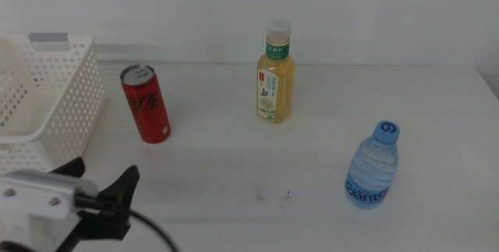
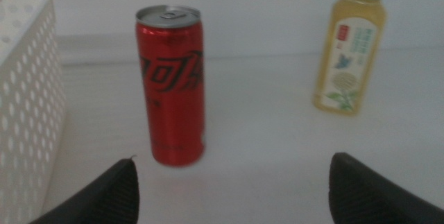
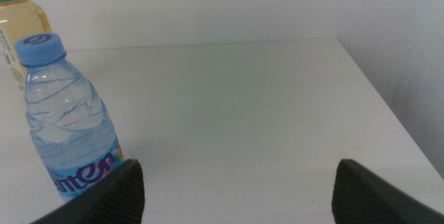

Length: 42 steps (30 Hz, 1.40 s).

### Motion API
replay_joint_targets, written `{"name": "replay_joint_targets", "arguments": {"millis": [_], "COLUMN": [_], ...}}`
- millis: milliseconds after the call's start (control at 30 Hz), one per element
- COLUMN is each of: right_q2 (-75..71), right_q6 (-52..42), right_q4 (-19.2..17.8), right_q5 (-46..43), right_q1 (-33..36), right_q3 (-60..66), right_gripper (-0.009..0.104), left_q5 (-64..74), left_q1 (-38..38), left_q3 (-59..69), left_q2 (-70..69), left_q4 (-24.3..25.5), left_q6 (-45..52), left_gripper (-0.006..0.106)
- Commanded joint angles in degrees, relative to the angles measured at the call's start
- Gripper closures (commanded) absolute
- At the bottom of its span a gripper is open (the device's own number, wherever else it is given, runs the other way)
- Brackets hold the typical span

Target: Use arms to grab the bottles and put them into the dustbin to the left of the table.

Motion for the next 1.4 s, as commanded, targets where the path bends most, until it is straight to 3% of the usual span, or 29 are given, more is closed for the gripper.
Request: {"name": "replay_joint_targets", "arguments": {"millis": [0, 233, 800, 1100, 1367], "right_q2": [-0.2, -0.2, -0.2, -0.2, -0.2], "right_q6": [-0.3, -0.3, -0.3, -0.3, -0.3], "right_q4": [-0.4, -0.4, -0.4, -0.4, -0.4], "right_q5": [-0.5, -0.5, -0.5, -0.5, -0.5], "right_q1": [-0.3, -0.3, -0.3, -0.3, -0.3], "right_q3": [0.2, 0.2, 0.2, 0.2, 0.2], "right_gripper": [0.009, 0.009, 0.009, 0.009, 0.009], "left_q5": [-16.0, -17.8, -17.8, -17.8, -17.8], "left_q1": [-1.4, -1.5, -1.5, -1.5, -1.5], "left_q3": [0.0, 0.0, 0.0, 0.0, 0.0], "left_q2": [10.3, 25.3, 23.5, 23.5, 19.7], "left_q4": [-3.9, -5.4, -7.9, -1.7, -1.0], "left_q6": [0.4, -7.3, -5.6, -5.8, -2.4], "left_gripper": [0.007, 0.007, 0.007, 0.007, 0.007]}}
